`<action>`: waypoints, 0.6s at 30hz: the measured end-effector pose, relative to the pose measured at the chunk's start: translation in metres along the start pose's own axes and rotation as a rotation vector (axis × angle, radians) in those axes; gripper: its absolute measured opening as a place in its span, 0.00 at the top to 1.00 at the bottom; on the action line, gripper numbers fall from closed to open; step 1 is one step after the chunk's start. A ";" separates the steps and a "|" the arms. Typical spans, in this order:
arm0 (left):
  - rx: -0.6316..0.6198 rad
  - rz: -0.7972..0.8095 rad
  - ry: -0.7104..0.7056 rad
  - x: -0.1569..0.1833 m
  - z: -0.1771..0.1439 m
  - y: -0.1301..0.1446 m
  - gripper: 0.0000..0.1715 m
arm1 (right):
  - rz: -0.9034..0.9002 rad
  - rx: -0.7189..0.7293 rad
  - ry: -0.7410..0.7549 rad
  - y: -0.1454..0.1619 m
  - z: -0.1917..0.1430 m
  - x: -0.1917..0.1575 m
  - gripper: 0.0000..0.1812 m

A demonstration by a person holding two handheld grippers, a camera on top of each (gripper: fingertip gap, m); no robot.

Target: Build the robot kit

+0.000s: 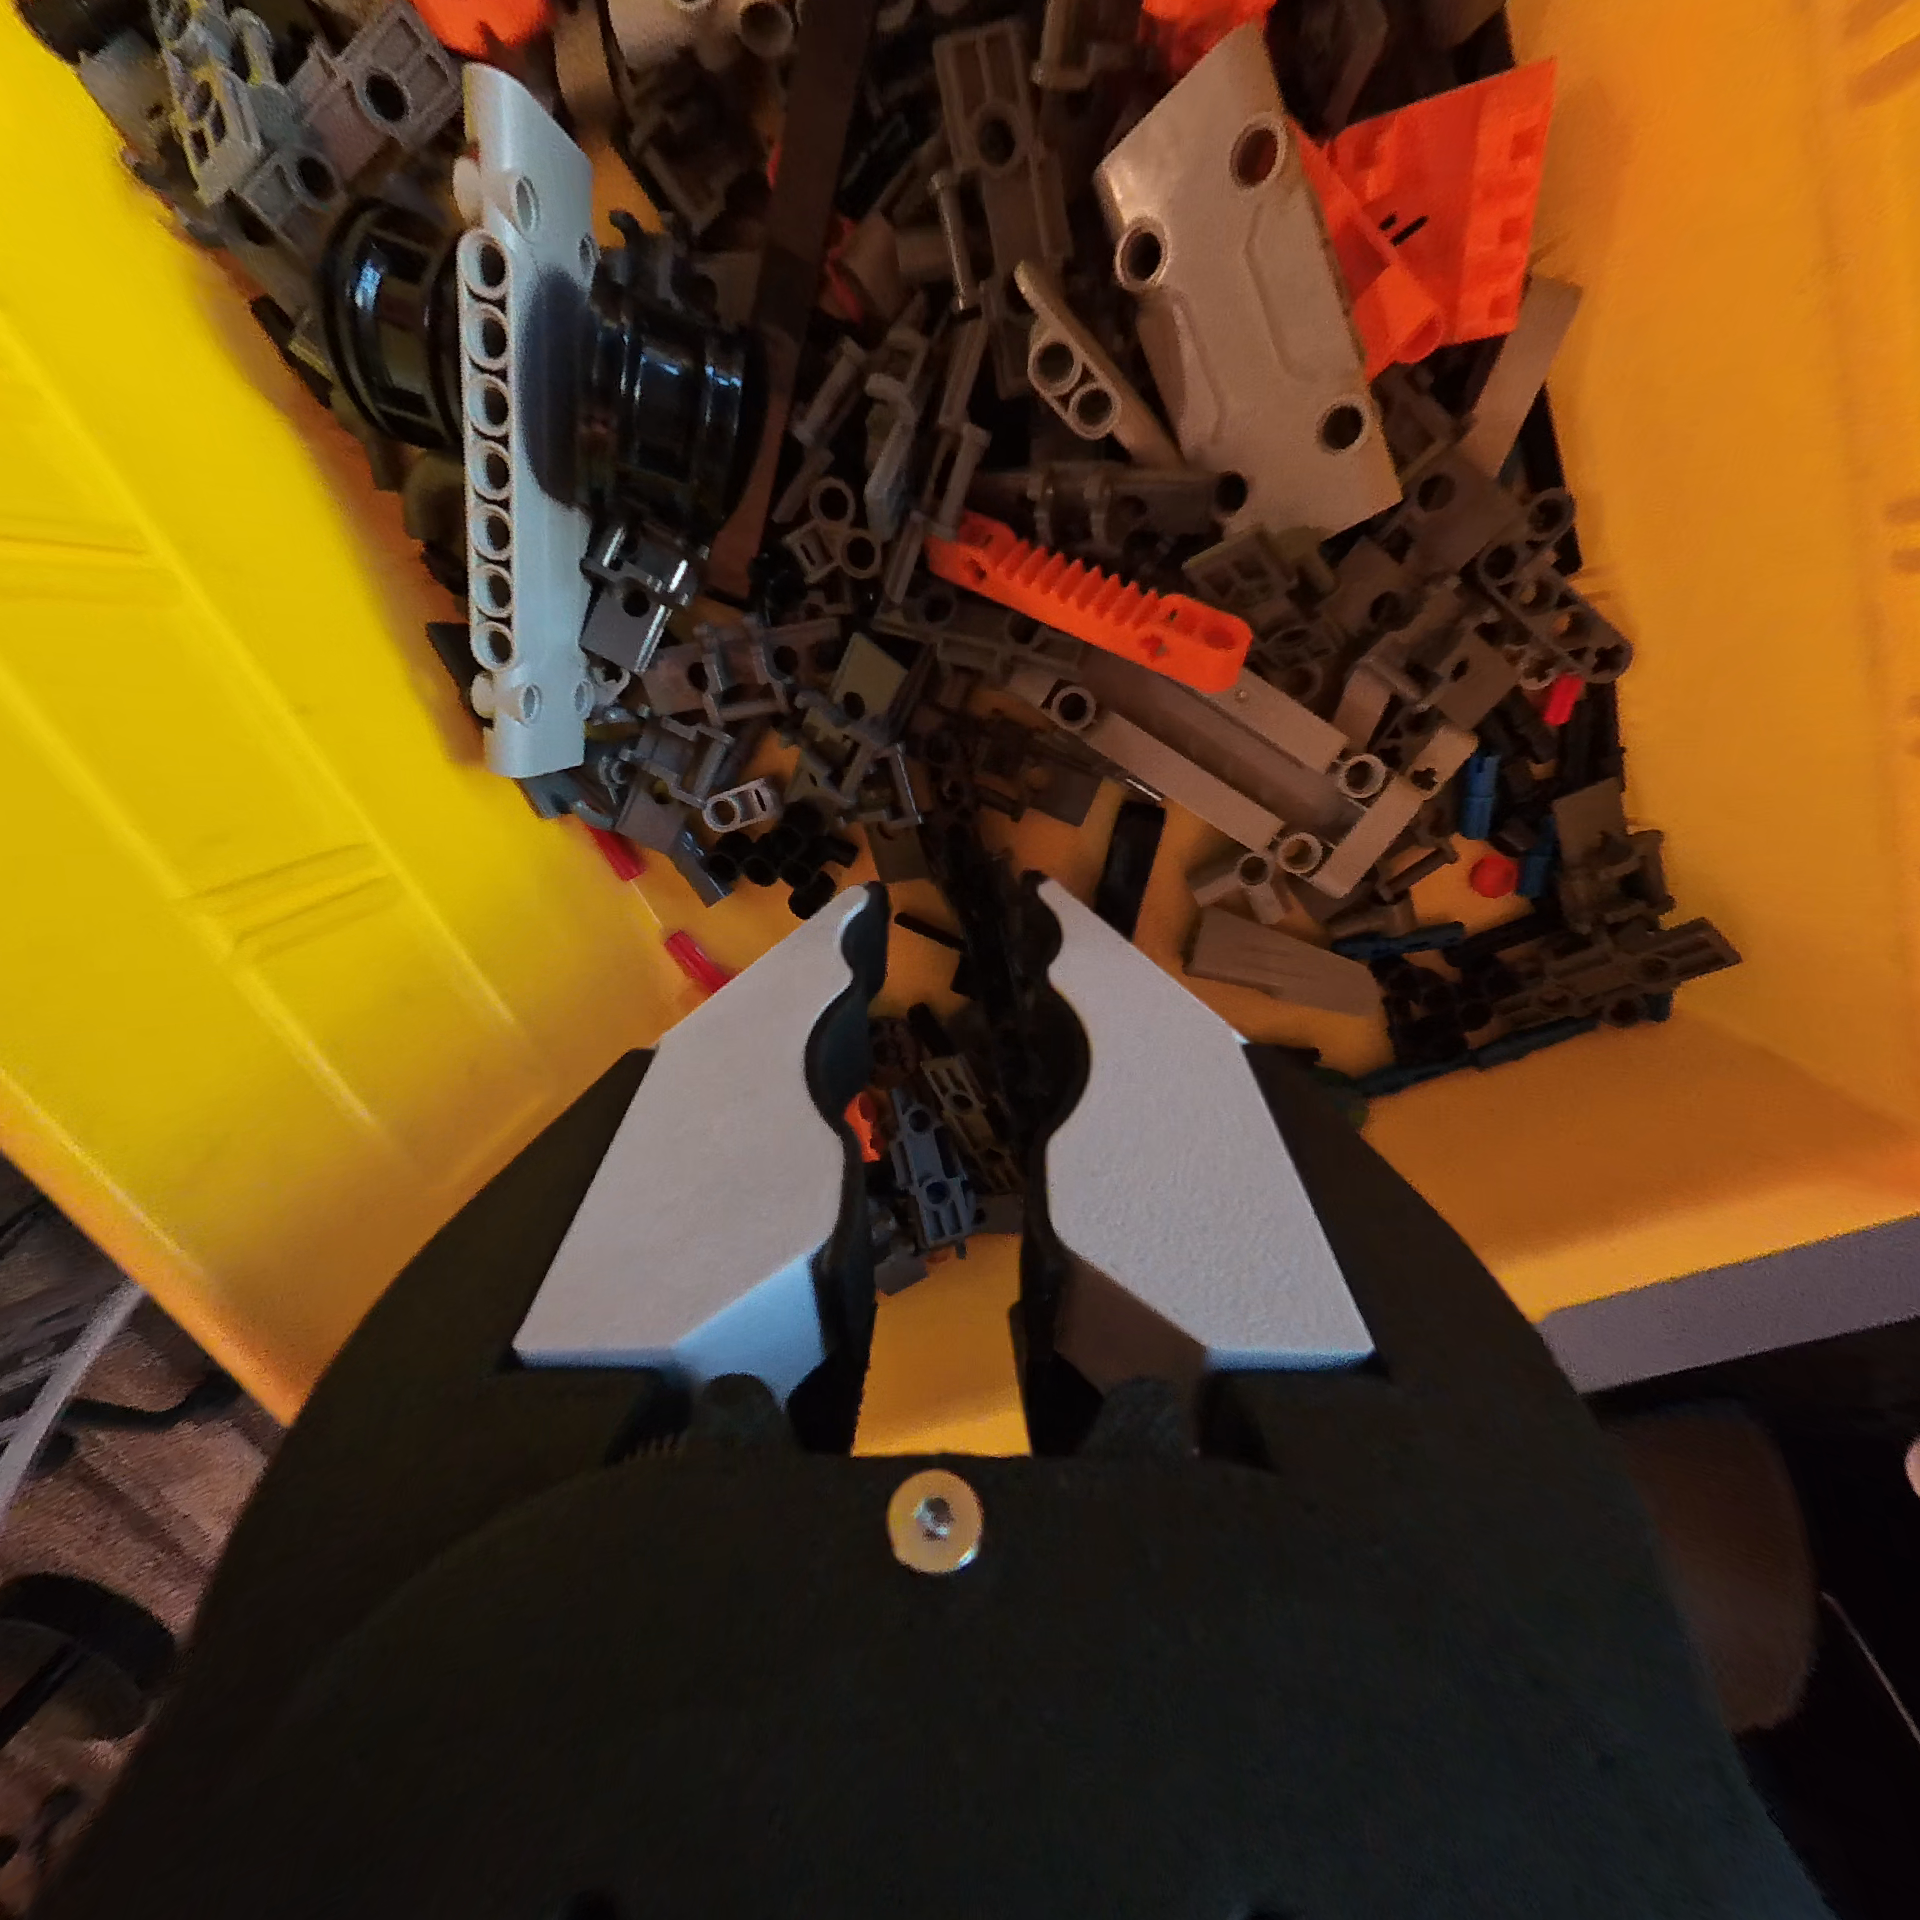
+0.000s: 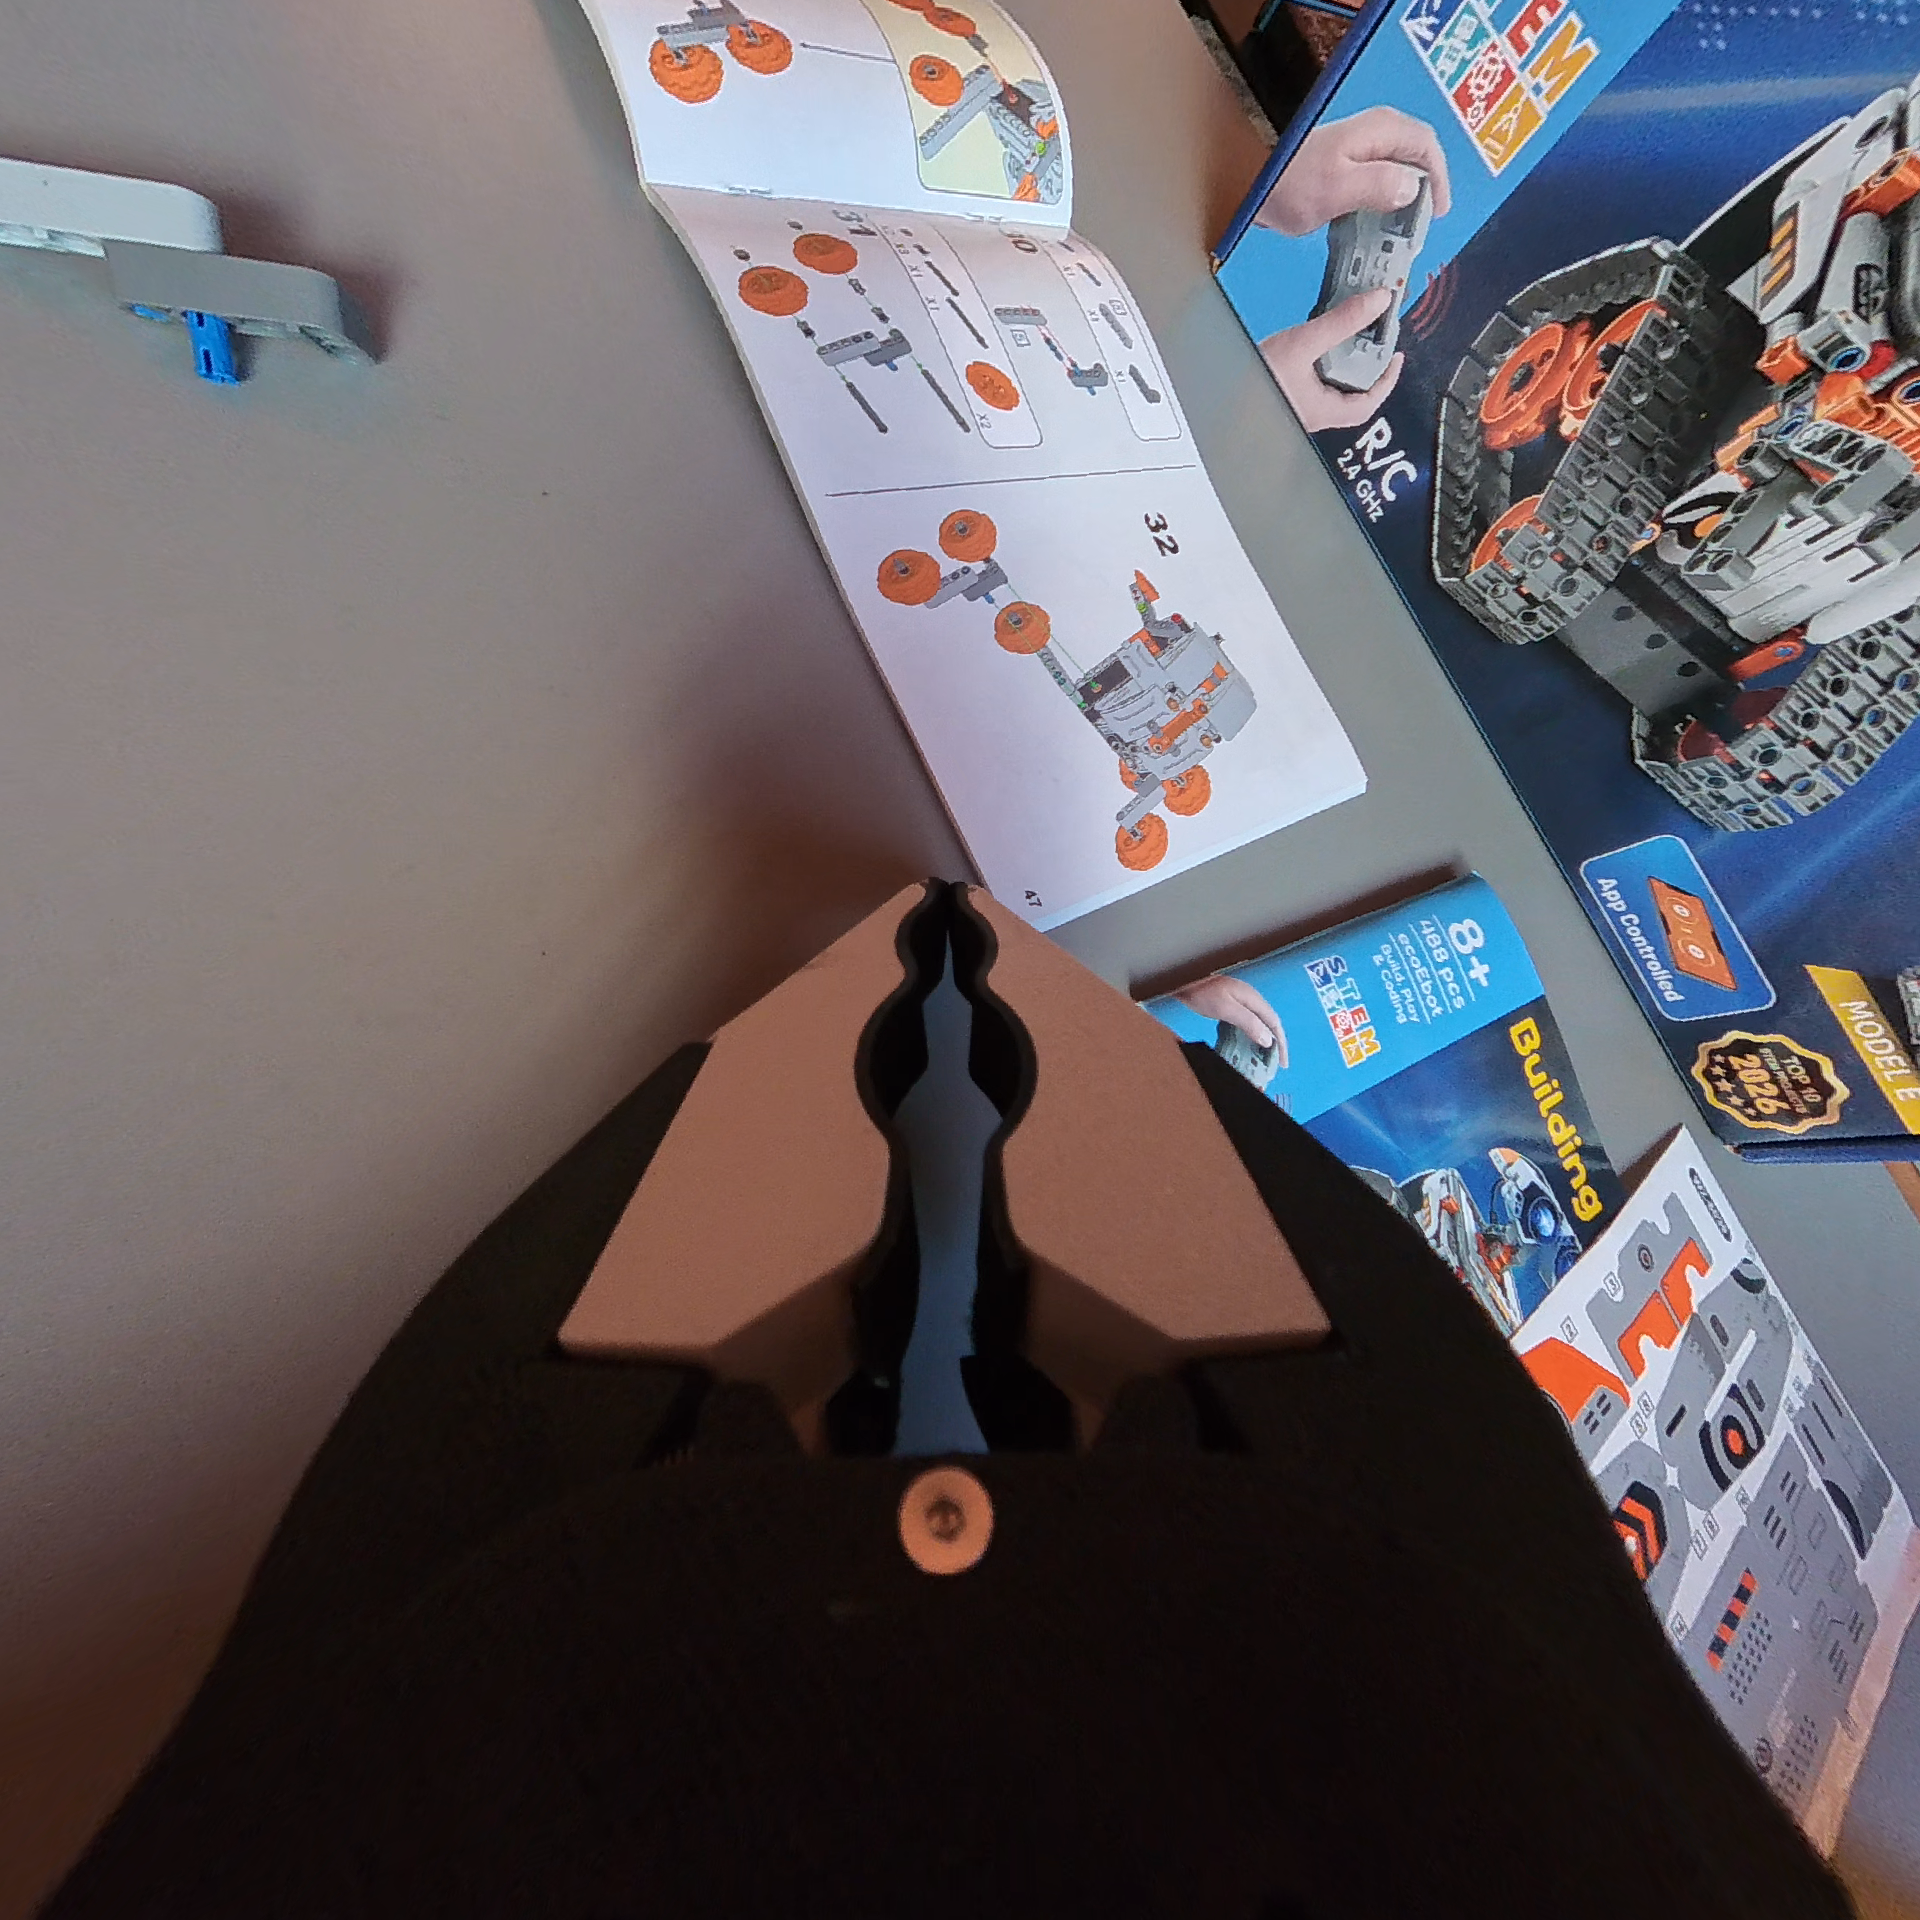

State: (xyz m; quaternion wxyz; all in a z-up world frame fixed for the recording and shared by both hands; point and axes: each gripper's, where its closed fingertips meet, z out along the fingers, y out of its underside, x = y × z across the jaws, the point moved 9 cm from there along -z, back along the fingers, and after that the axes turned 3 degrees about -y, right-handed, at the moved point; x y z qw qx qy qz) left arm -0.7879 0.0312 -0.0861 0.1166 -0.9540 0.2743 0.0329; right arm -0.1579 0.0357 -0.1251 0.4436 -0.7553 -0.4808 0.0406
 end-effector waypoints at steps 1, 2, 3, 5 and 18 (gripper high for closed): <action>0.005 0.008 -0.015 -0.001 0.001 0.000 0.91 | -0.002 0.000 0.002 0.000 0.000 0.000 1.00; 0.016 0.015 -0.022 -0.001 0.001 0.000 0.95 | -0.004 0.000 0.003 0.000 0.000 0.000 1.00; 0.030 0.015 -0.031 -0.002 -0.001 0.000 0.96 | -0.004 0.000 0.003 0.000 0.000 0.000 1.00; 0.050 -0.003 -0.041 -0.005 -0.004 0.000 0.96 | -0.002 0.000 0.004 0.000 0.000 0.000 1.00; 0.144 -0.015 0.009 -0.010 -0.025 0.006 0.87 | 0.002 -0.004 0.012 0.000 0.000 0.001 1.00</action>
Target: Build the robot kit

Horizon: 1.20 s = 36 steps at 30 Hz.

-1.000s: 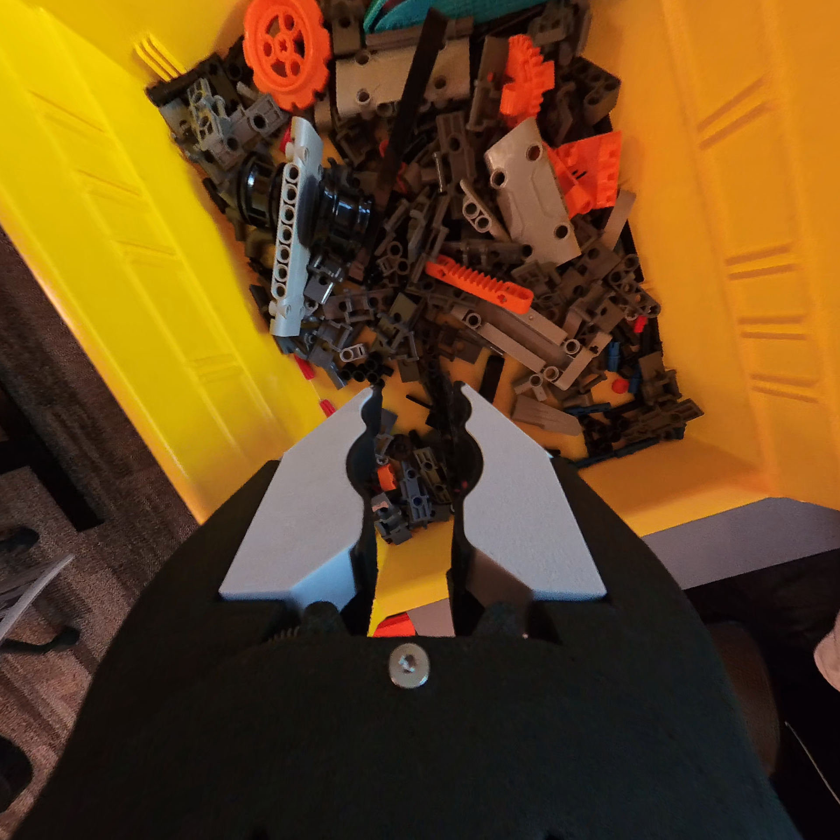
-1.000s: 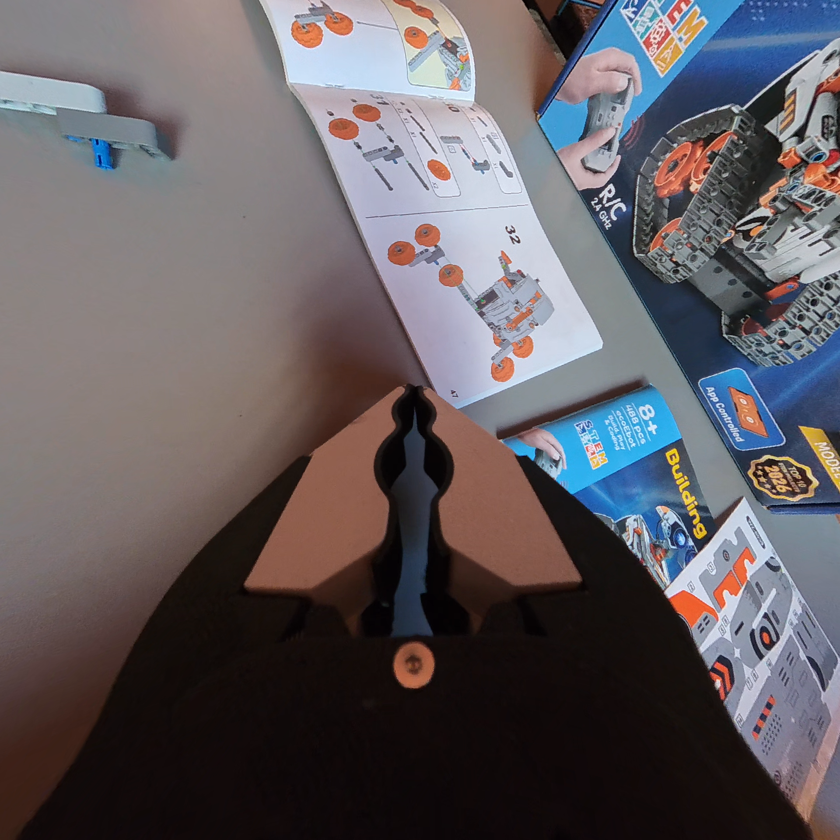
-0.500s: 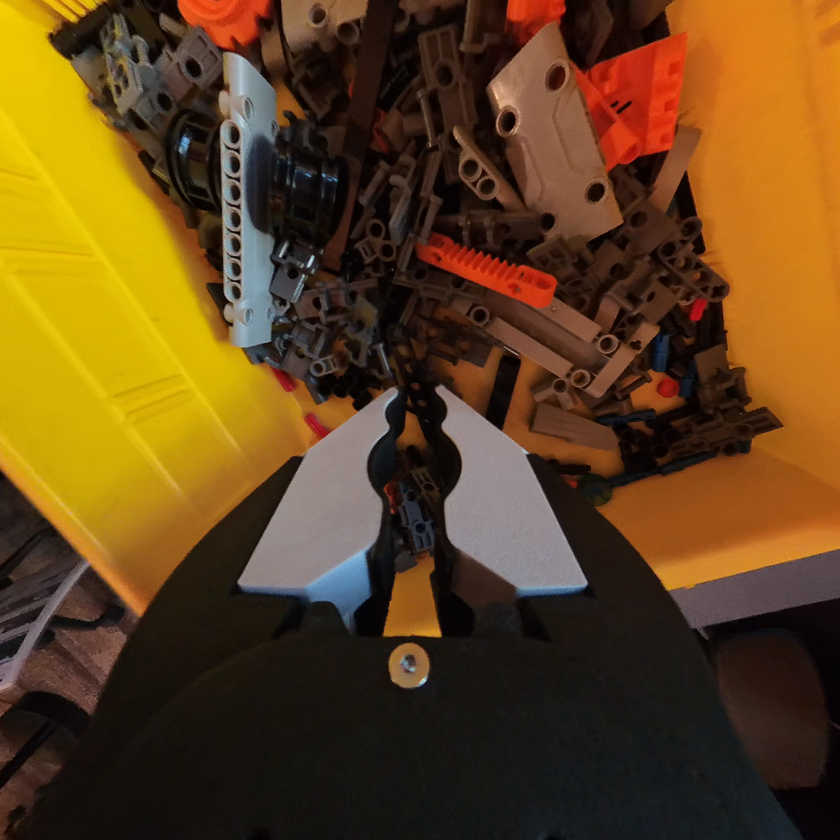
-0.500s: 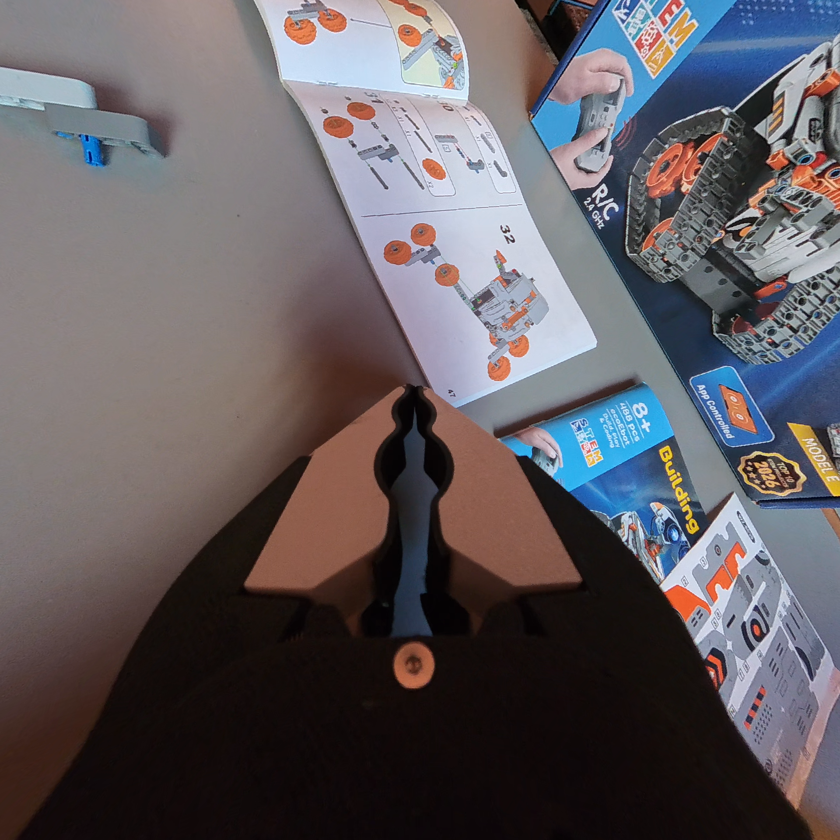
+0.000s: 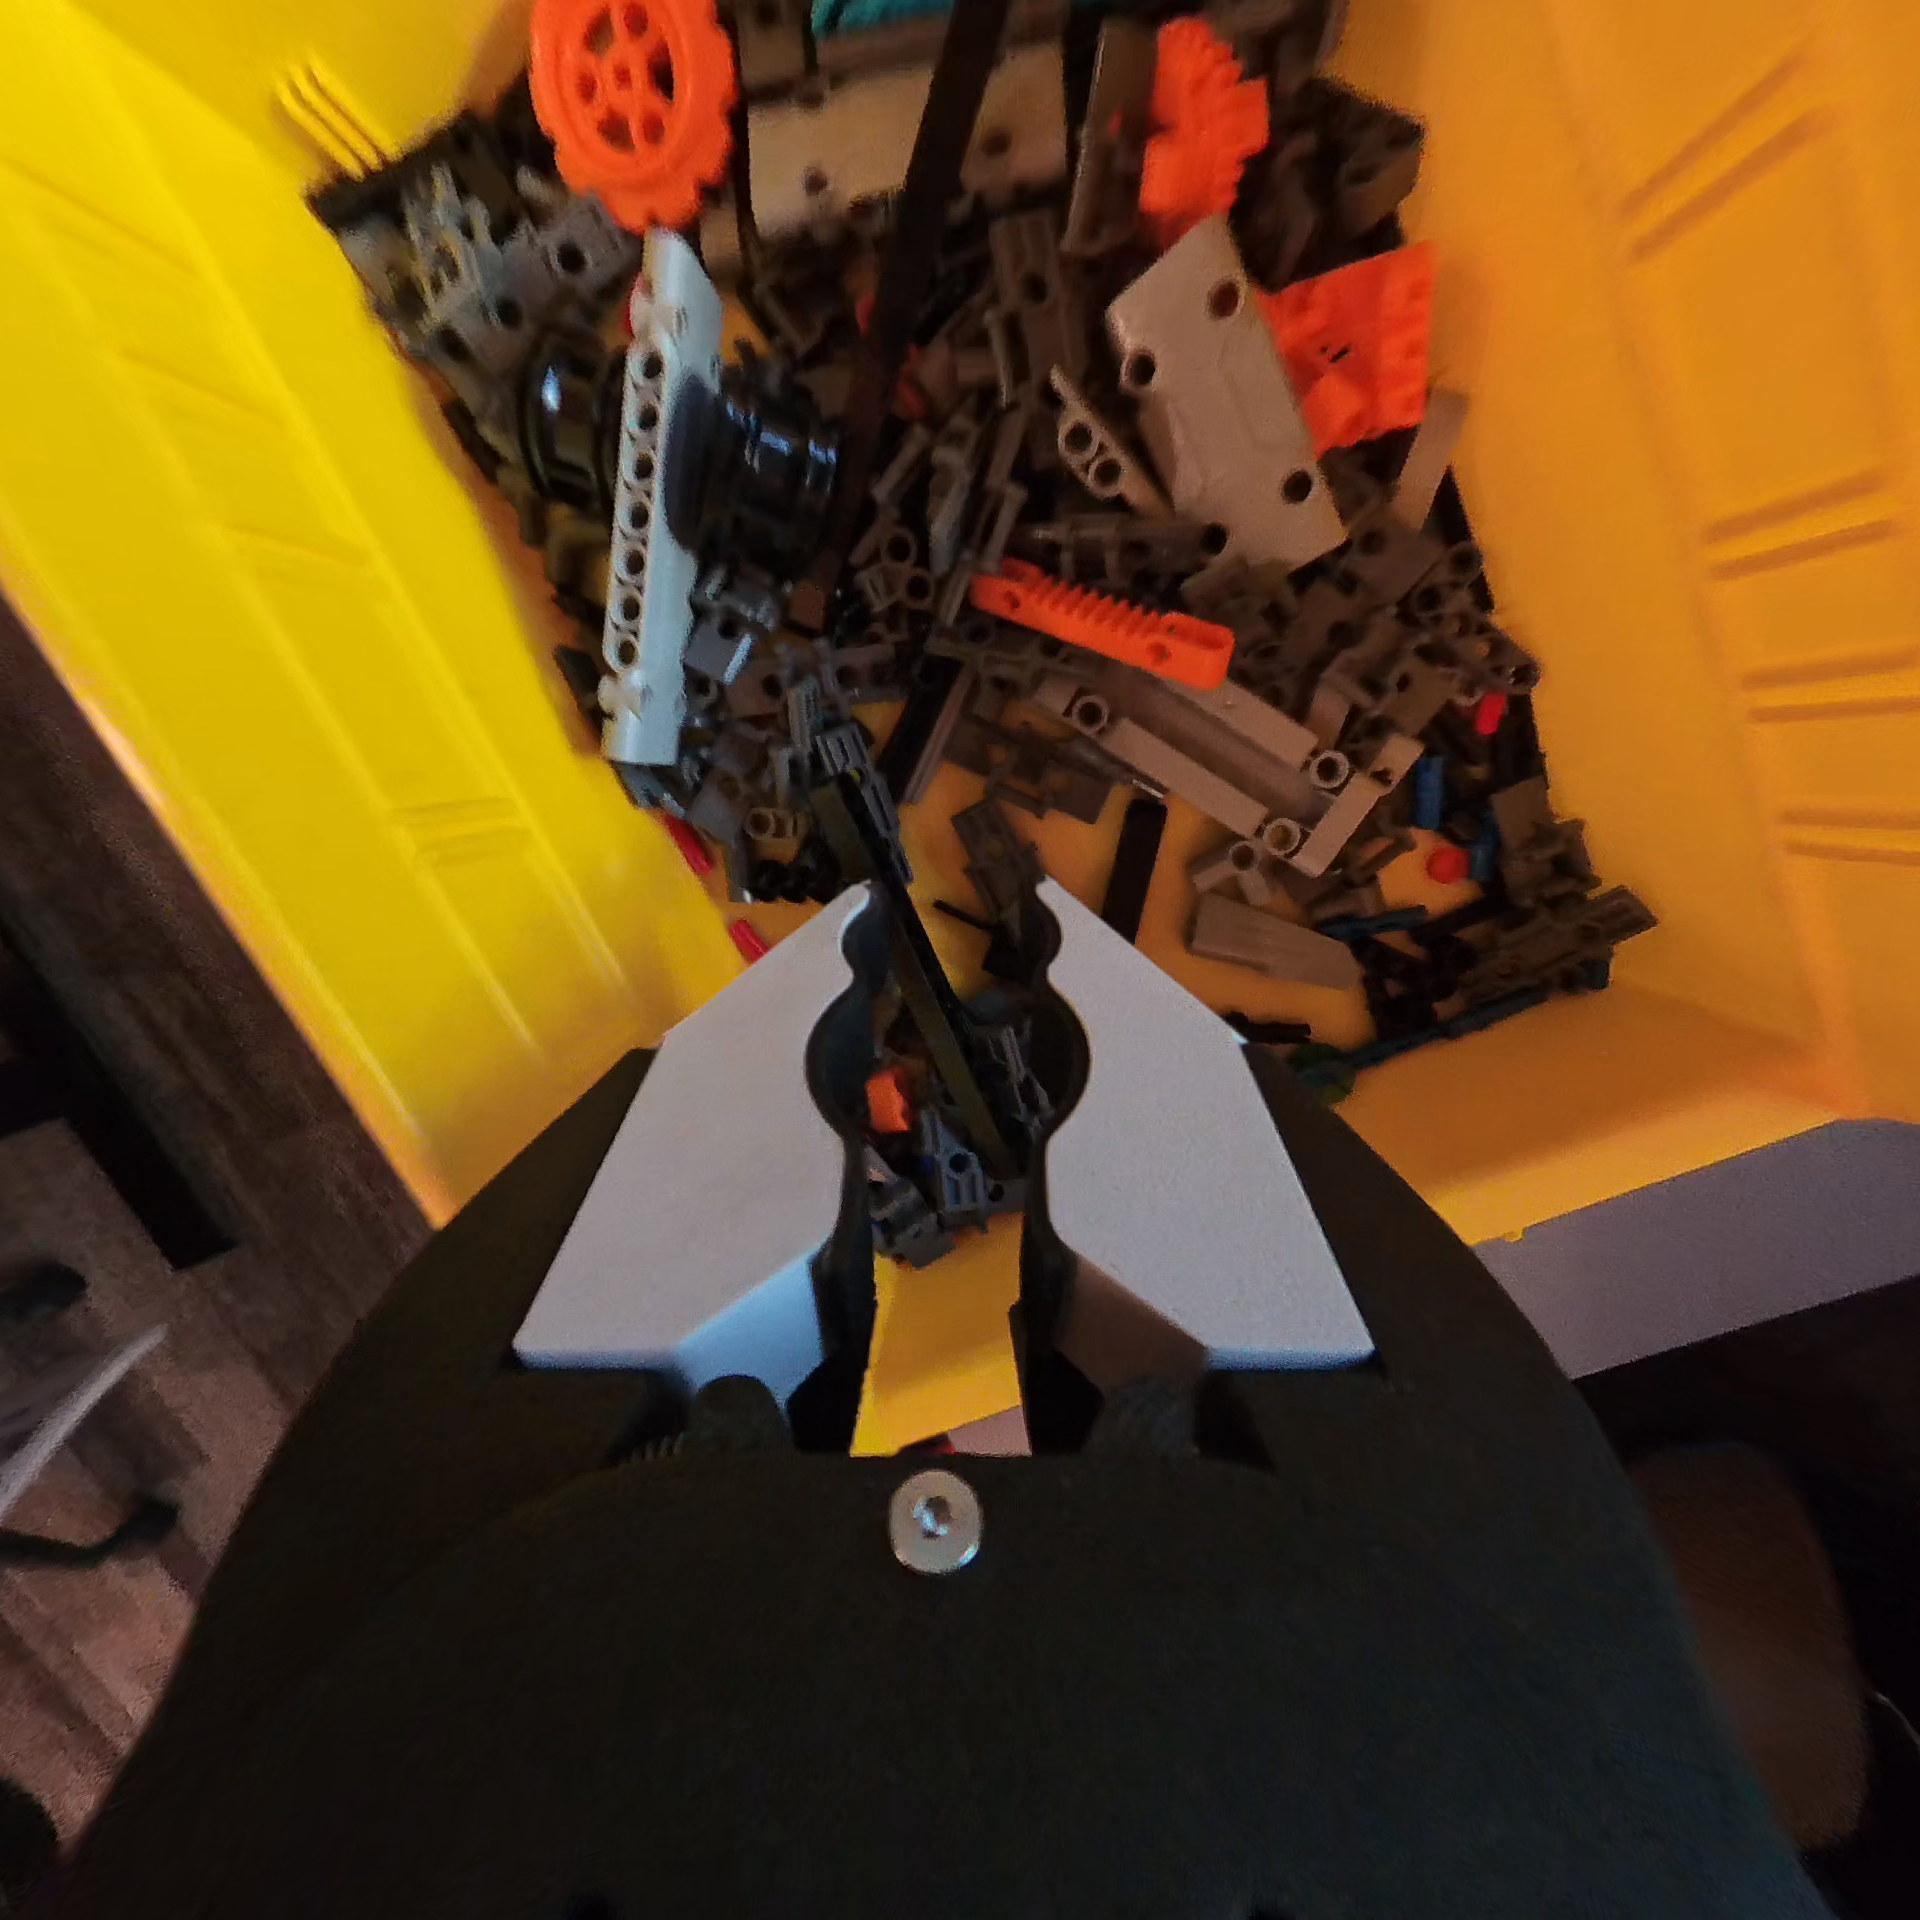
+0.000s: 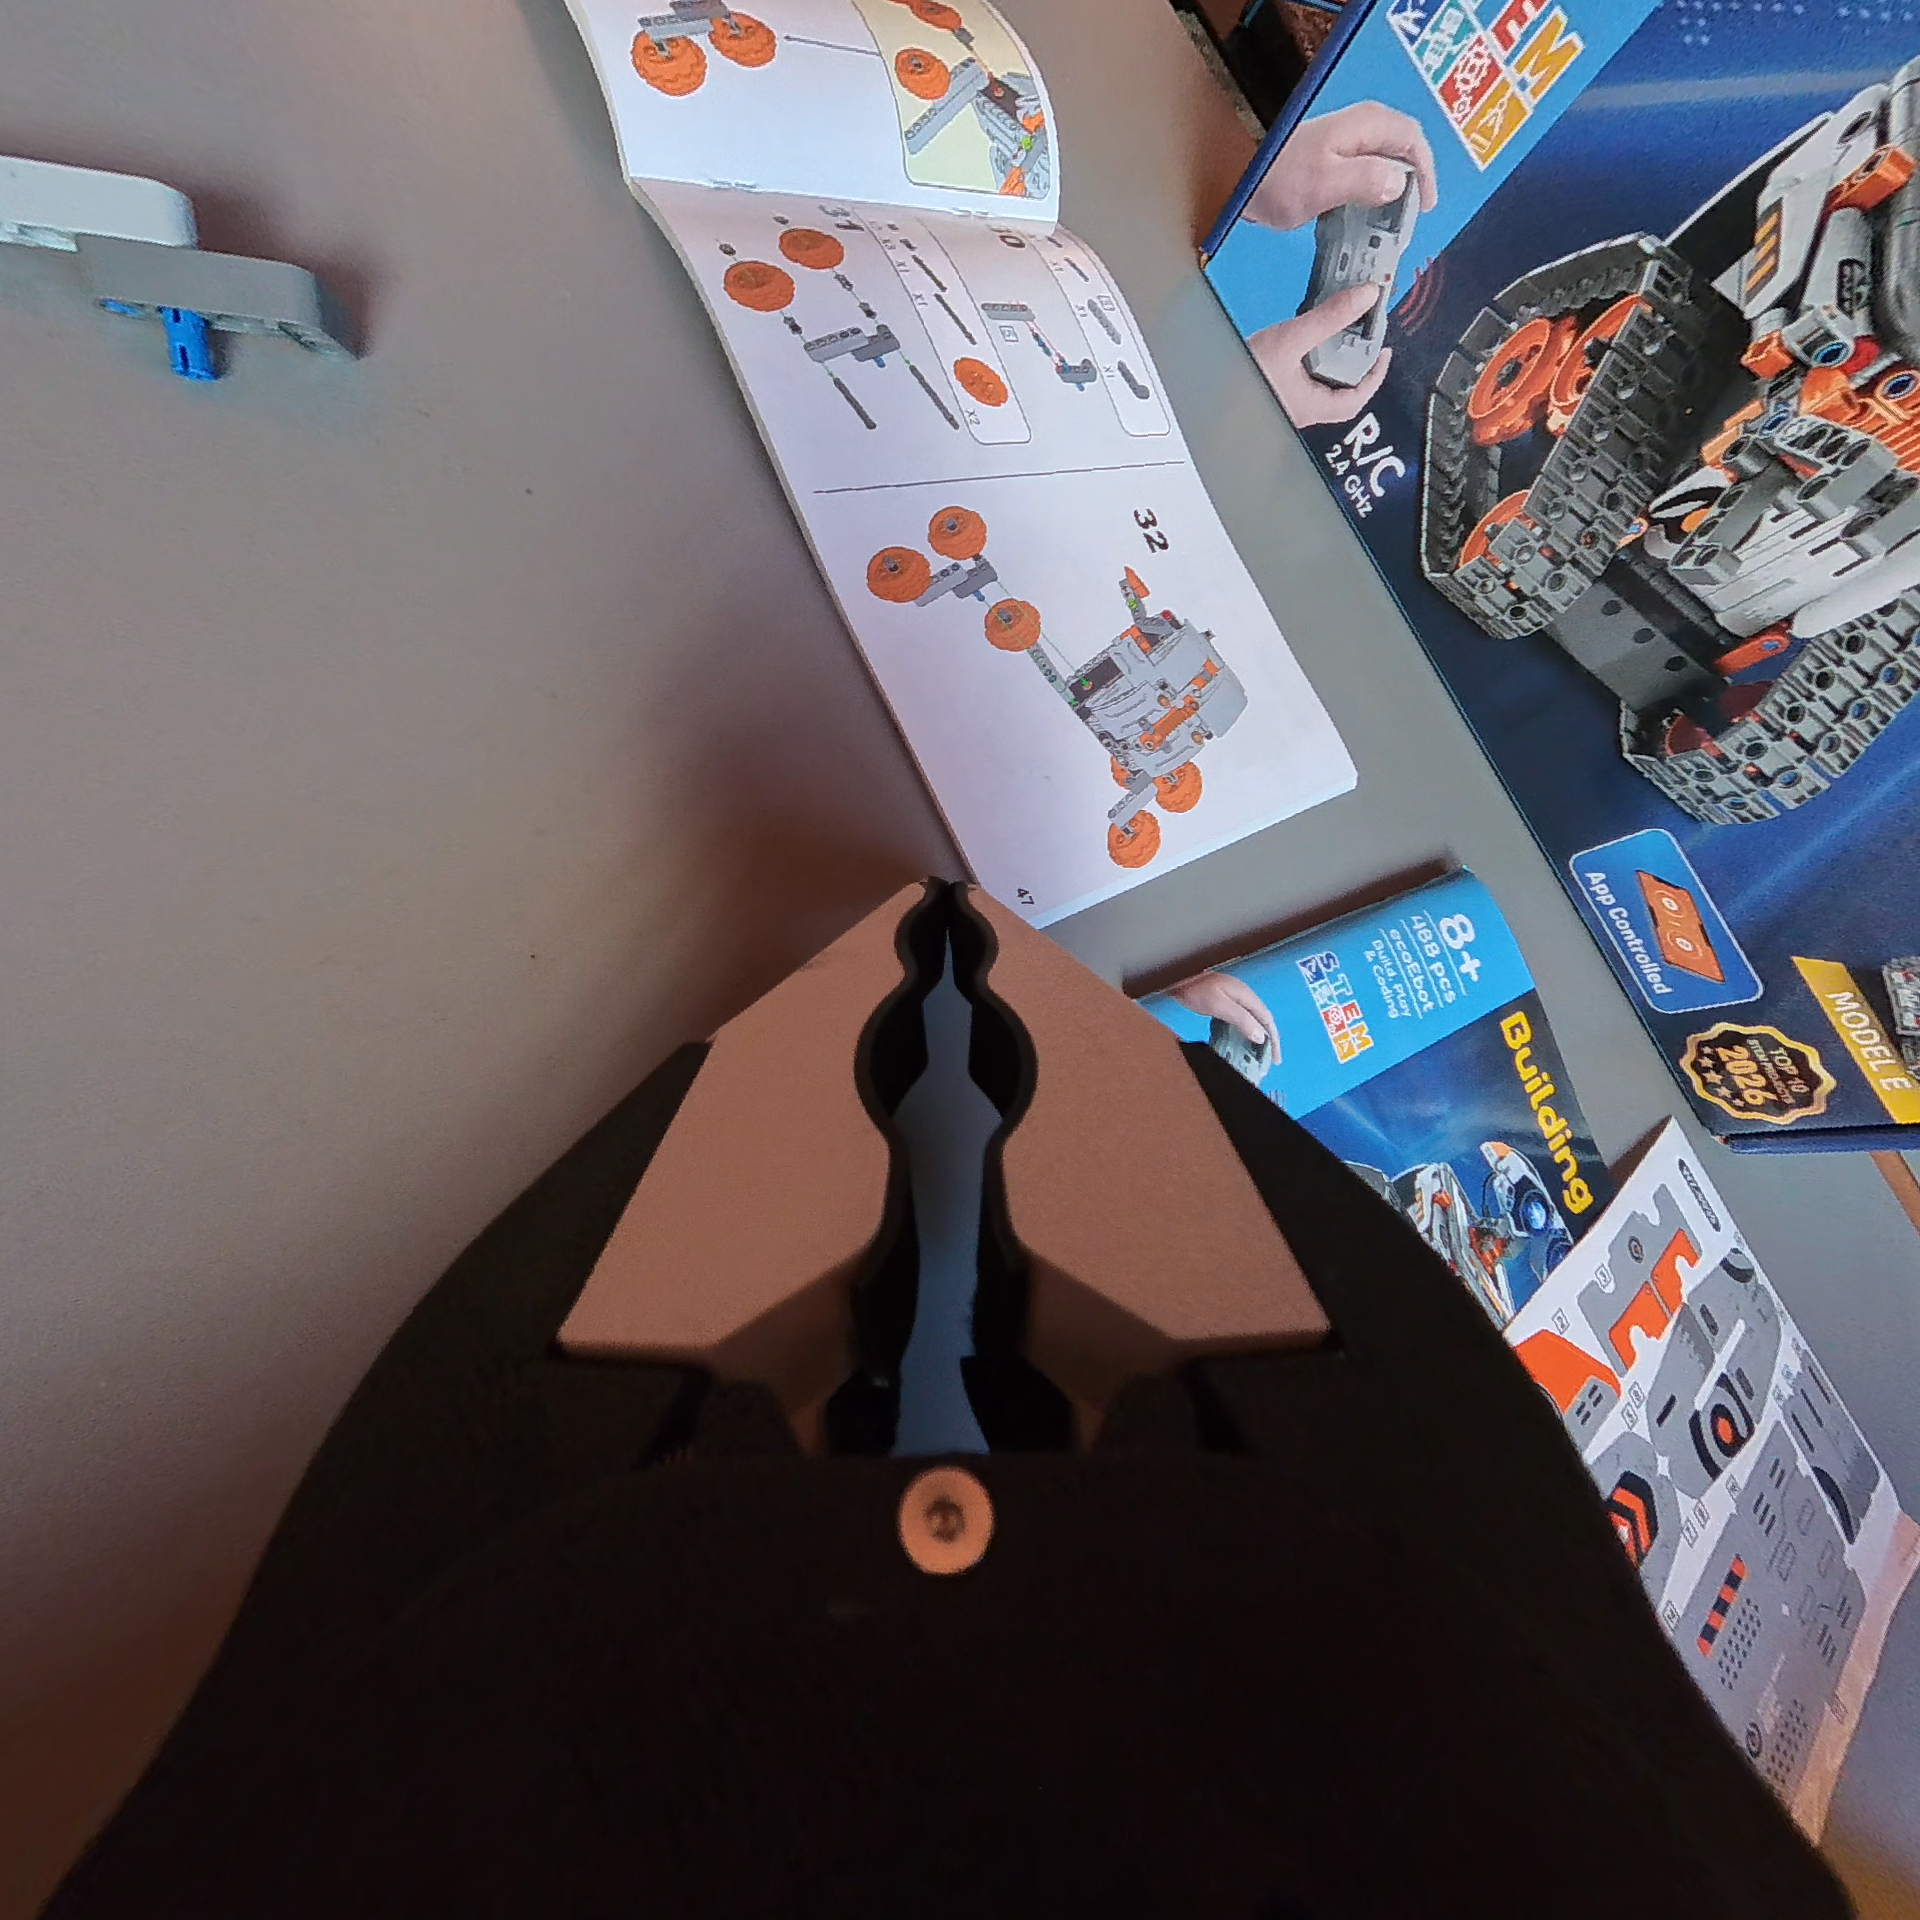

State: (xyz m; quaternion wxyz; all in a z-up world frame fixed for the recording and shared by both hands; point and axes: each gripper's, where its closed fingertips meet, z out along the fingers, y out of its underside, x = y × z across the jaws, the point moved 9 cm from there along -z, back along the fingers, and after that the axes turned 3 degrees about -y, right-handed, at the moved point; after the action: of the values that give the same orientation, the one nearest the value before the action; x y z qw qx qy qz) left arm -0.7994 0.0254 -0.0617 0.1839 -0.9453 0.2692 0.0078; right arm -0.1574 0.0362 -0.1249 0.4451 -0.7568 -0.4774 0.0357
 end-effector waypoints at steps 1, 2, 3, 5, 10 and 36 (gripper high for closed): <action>0.026 0.014 -0.007 -0.002 -0.003 -0.006 0.86 | 0.001 0.000 0.000 0.000 0.000 0.000 1.00; 0.066 0.021 0.000 -0.004 -0.004 -0.016 0.83 | 0.005 -0.001 -0.001 0.000 0.000 0.001 1.00; 0.119 0.020 0.021 -0.007 -0.004 -0.028 0.80 | 0.011 -0.002 -0.003 0.000 0.001 0.001 1.00; 0.178 0.008 0.048 -0.014 0.002 -0.053 0.78 | 0.026 -0.005 -0.004 0.000 0.001 0.003 1.00; 0.171 -0.108 0.013 -0.040 0.035 -0.102 0.76 | -0.002 -0.006 0.024 0.000 0.001 0.001 1.00; 0.139 -0.270 0.018 -0.055 0.073 -0.113 0.81 | 0.000 -0.002 0.002 0.000 0.001 0.001 1.00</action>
State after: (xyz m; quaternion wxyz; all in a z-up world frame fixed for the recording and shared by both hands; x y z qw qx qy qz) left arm -0.7827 0.1680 -0.0850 0.2457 -0.9580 0.1410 -0.0444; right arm -0.1572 0.0376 -0.1252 0.4448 -0.7573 -0.4770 0.0346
